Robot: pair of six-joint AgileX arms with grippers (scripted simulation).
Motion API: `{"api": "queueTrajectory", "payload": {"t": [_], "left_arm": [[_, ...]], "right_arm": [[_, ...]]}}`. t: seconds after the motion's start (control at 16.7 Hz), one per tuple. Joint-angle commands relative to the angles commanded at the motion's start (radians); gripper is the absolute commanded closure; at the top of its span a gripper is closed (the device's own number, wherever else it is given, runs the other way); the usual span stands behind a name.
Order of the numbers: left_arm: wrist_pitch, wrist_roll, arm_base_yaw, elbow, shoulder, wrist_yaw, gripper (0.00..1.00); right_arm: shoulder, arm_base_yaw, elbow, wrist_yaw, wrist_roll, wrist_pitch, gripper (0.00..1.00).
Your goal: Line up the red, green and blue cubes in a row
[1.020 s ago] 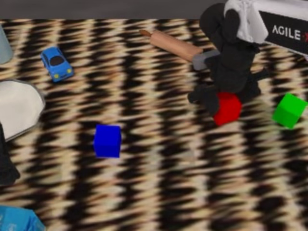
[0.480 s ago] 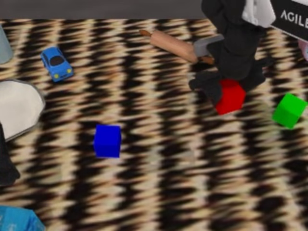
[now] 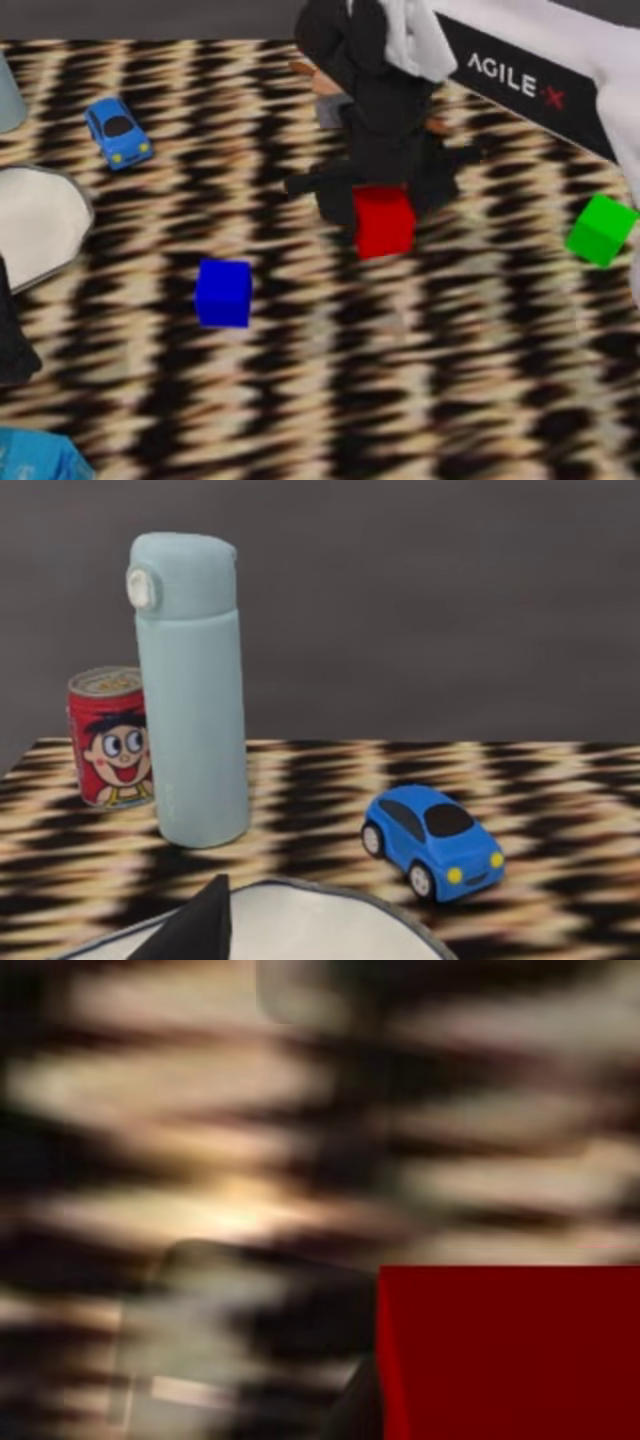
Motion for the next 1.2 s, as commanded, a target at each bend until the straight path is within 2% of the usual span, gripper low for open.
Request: {"api": "queueTrajectory", "payload": {"t": [0.3,0.48,0.9,1.2], "left_arm": [[0.000,0.000,0.000,0.000,0.000,0.000,0.00],[0.000,0.000,0.000,0.000,0.000,0.000,0.00],[0.000,0.000,0.000,0.000,0.000,0.000,0.00],[0.000,0.000,0.000,0.000,0.000,0.000,0.00]], "right_arm": [[0.086,0.181,0.178,0.006,0.349,-0.104,1.00],[0.108,0.252,0.247,0.010,0.466,-0.137,1.00],[0.107,0.266,0.258,0.010,0.490,-0.138,1.00],[0.099,0.268,0.097,0.011,0.491,0.014,1.00]]}}
